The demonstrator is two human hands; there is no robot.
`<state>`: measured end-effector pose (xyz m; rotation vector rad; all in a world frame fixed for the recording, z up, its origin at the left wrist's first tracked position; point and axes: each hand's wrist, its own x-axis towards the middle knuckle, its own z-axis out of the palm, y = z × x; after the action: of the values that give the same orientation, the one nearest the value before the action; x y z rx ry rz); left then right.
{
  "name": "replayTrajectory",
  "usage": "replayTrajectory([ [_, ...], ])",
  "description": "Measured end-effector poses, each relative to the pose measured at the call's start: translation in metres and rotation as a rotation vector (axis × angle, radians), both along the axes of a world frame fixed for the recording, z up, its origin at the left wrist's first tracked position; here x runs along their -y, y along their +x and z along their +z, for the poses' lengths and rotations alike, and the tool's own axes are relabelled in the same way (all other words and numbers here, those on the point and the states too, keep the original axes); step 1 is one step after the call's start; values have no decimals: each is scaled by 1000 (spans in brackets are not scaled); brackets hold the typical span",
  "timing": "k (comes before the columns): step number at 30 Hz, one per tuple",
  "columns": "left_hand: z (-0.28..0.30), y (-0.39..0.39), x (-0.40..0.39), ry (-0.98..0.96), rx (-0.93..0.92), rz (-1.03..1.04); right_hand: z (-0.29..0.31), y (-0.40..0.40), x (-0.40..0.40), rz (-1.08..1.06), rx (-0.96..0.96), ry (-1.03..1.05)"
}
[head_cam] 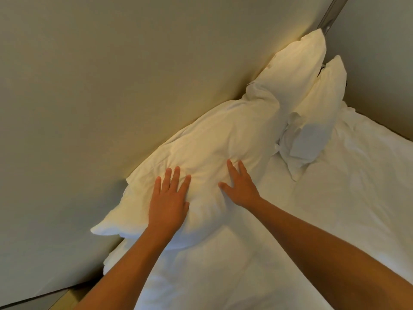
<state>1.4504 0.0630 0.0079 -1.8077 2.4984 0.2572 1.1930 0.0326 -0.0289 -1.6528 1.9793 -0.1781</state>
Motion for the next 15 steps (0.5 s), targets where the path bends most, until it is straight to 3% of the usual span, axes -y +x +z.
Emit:
replayTrajectory([
  [7,10,-5,-9,72,-49,26,9,-1,-12,9,-8,72],
  [11,25,-36,-32,140,-80,71,20,-28,-80,1,-32,47],
  [15,35,-102,-75,263,-167,-37,31,-88,-182,-96,-82,65],
])
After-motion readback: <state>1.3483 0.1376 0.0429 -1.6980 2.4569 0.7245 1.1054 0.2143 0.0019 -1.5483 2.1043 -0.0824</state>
